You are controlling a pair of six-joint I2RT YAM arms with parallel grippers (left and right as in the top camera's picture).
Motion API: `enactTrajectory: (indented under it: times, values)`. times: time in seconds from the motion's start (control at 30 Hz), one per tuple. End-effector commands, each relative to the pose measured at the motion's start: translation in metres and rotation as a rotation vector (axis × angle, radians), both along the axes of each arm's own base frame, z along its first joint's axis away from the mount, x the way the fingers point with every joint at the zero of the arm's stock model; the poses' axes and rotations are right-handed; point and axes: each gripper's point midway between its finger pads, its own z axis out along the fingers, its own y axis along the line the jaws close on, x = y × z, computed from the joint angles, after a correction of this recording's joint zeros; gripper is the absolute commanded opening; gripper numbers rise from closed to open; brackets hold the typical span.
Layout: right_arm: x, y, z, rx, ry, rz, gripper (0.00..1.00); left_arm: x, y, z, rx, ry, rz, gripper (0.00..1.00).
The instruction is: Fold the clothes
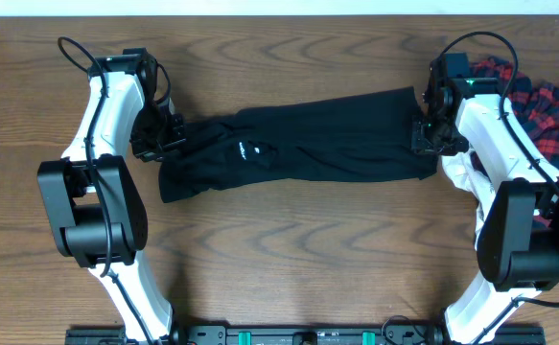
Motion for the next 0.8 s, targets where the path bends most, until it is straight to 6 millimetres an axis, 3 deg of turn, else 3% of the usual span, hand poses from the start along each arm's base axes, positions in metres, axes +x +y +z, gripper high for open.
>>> enactTrajectory:
  times: [0.0,0.07,0.27,0.4,0.57,0.67,0.7,0.77]
  values:
    - [0.004,-0.003,0.006,-0.012,-0.018,-0.007,0.15,0.0,0.009,0.006,0.049,-0.022,0.0,0.07]
    - [0.004,-0.002,0.006,-0.012,-0.019,-0.007,0.01,0.004,0.009,0.007,0.05,-0.038,0.001,0.07]
    - [0.01,0.001,0.007,0.008,-0.043,-0.003,0.01,0.019,0.01,0.018,0.054,-0.1,0.003,0.07]
    - [0.035,0.029,0.02,0.15,-0.162,0.032,0.01,0.033,0.012,0.032,0.06,-0.173,0.005,0.08]
    - [0.062,0.061,0.035,0.256,-0.289,0.108,0.01,0.054,0.013,0.063,0.071,-0.334,0.009,0.13]
    - [0.07,0.071,0.038,0.251,-0.325,0.133,0.01,0.067,0.014,0.085,0.077,-0.44,0.011,0.17]
    - [0.072,0.073,0.038,0.241,-0.335,0.14,0.01,0.071,0.014,0.094,0.079,-0.478,0.011,0.24]
    - [0.075,0.072,0.037,0.207,-0.344,0.14,0.01,0.075,0.013,0.101,0.08,-0.51,0.01,0.27]
